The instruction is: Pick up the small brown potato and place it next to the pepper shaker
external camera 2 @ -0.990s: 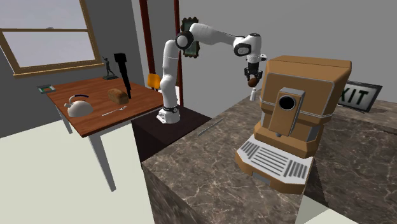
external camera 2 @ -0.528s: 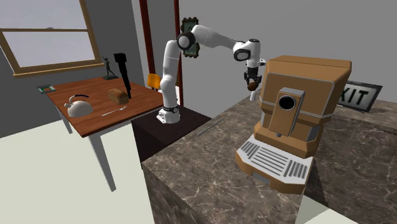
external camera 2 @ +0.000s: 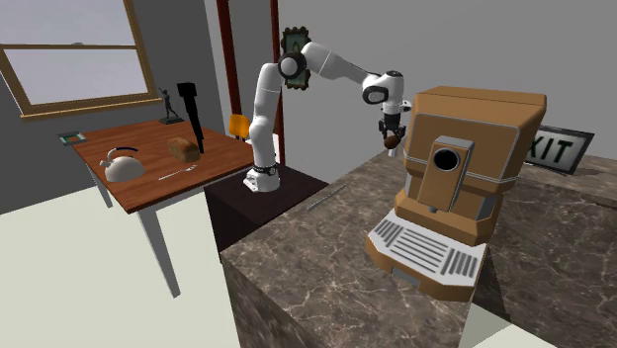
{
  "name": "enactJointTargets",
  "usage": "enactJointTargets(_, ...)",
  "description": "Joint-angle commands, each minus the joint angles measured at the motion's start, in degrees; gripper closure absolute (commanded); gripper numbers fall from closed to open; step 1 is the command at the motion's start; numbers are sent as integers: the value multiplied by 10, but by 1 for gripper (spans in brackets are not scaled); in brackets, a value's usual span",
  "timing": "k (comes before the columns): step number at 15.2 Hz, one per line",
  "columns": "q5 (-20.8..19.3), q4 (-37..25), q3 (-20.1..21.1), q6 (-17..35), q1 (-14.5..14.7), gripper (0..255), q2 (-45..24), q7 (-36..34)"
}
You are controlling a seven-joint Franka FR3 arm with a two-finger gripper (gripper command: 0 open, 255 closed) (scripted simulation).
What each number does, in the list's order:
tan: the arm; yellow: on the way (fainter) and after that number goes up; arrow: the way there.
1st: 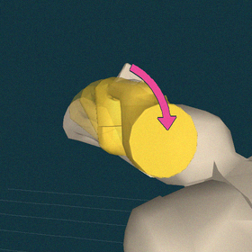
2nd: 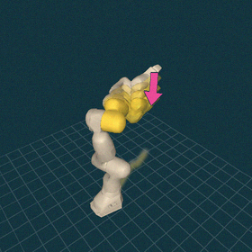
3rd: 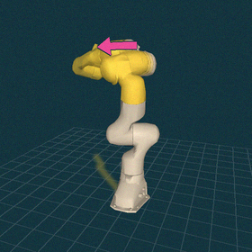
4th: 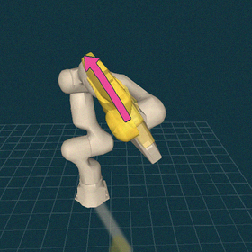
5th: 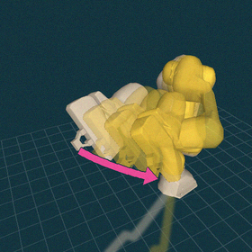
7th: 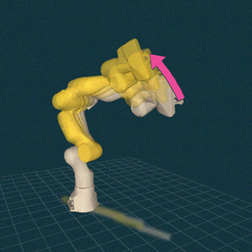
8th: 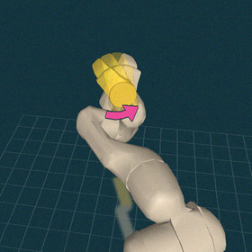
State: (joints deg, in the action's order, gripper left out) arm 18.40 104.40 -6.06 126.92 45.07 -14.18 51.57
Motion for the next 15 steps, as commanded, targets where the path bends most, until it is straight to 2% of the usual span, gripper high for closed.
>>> enactJointTargets(1,4,13,1,15,0,255,-3,5)
enactJointTargets(15,34,52,11,102,-3,255,-54,41)
